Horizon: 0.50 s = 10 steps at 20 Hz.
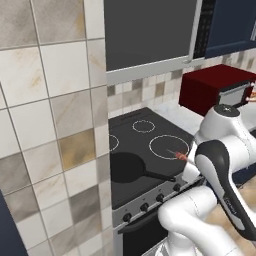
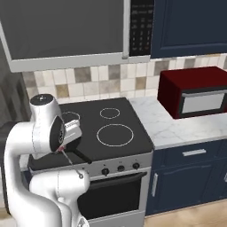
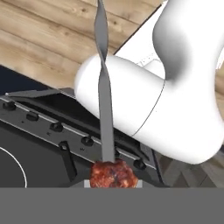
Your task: Place the cold items (mushroom and broccoli) from the fridge in one tupperware on the dining counter. Place the warm items (kebab skewer and hot dog) in the stove area in another tupperware.
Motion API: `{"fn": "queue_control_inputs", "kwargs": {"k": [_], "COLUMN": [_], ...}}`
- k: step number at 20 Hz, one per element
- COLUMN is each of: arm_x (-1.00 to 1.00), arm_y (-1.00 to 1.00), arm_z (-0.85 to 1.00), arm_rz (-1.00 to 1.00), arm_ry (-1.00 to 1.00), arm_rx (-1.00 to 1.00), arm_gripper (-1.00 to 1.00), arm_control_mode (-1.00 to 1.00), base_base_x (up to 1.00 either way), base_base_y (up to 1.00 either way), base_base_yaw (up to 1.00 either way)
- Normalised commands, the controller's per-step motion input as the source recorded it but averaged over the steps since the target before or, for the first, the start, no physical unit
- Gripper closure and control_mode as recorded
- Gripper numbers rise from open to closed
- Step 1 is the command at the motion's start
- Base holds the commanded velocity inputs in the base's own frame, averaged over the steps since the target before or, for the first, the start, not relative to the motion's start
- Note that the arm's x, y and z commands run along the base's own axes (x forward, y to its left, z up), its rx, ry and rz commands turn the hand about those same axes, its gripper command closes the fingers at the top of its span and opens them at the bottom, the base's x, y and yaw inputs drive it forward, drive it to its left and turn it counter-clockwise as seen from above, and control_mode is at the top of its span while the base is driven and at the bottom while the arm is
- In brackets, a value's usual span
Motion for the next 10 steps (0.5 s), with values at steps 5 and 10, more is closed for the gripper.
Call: {"fn": "queue_control_inputs", "kwargs": {"k": [5, 10], "arm_x": [0.00, 0.00], "arm_y": [0.00, 0.00], "arm_z": [0.00, 0.00], "arm_rz": [0.00, 0.00], "arm_ry": [0.00, 0.00], "arm_rx": [0.00, 0.00], "arm_gripper": [1.00, 1.00], "arm_control_mode": [1.00, 1.00], "base_base_x": [-0.29, 0.13], "base_base_y": [-0.53, -0.71], "base_base_yaw": [-0.09, -0.45]}}
